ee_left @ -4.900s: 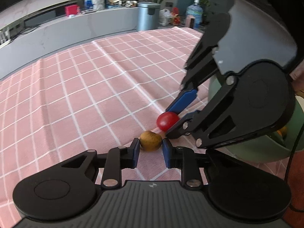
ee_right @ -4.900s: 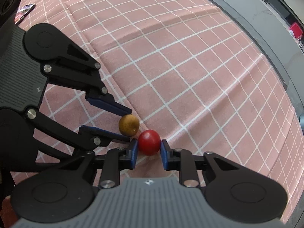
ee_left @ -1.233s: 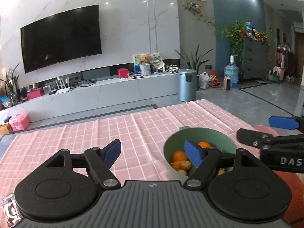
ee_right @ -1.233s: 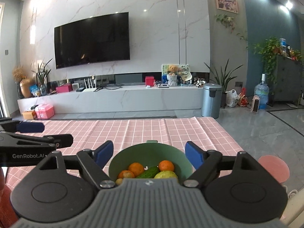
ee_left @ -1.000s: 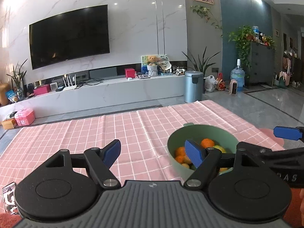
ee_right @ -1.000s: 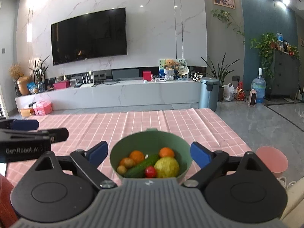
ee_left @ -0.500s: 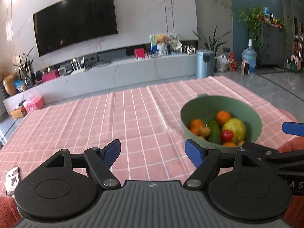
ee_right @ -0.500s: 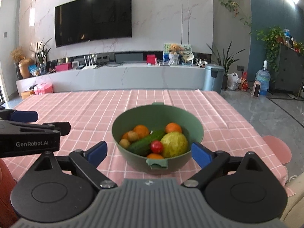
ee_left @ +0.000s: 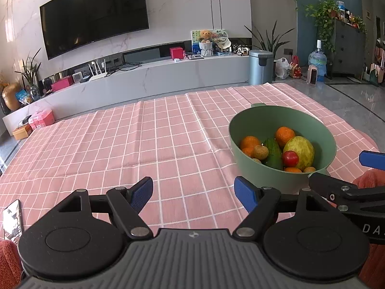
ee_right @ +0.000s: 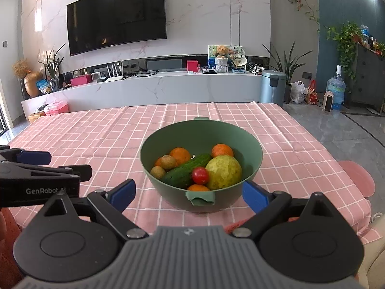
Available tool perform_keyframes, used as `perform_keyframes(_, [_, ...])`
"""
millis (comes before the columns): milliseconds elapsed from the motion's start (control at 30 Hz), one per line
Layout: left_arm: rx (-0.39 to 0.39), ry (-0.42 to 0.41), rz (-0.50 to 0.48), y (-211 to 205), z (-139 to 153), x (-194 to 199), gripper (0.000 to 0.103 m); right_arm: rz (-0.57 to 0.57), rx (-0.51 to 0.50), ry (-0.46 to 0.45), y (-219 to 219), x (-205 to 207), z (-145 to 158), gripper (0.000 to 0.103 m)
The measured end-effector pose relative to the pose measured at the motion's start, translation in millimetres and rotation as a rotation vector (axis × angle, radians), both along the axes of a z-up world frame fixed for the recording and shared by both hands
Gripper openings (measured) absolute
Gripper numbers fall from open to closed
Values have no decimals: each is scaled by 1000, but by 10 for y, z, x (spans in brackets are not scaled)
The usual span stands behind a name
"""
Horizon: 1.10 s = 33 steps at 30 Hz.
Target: Organize fruits
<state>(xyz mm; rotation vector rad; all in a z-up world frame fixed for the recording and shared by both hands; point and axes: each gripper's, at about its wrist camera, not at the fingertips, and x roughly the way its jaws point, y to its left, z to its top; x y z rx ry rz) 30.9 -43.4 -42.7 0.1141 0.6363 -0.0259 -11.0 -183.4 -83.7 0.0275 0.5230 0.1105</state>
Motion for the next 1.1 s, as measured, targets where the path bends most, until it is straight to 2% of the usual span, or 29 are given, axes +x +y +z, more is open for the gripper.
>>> perform_keyframes(1100, [-11,2,18,28,20,9,90,6,-5,-1,19,0,-29,91])
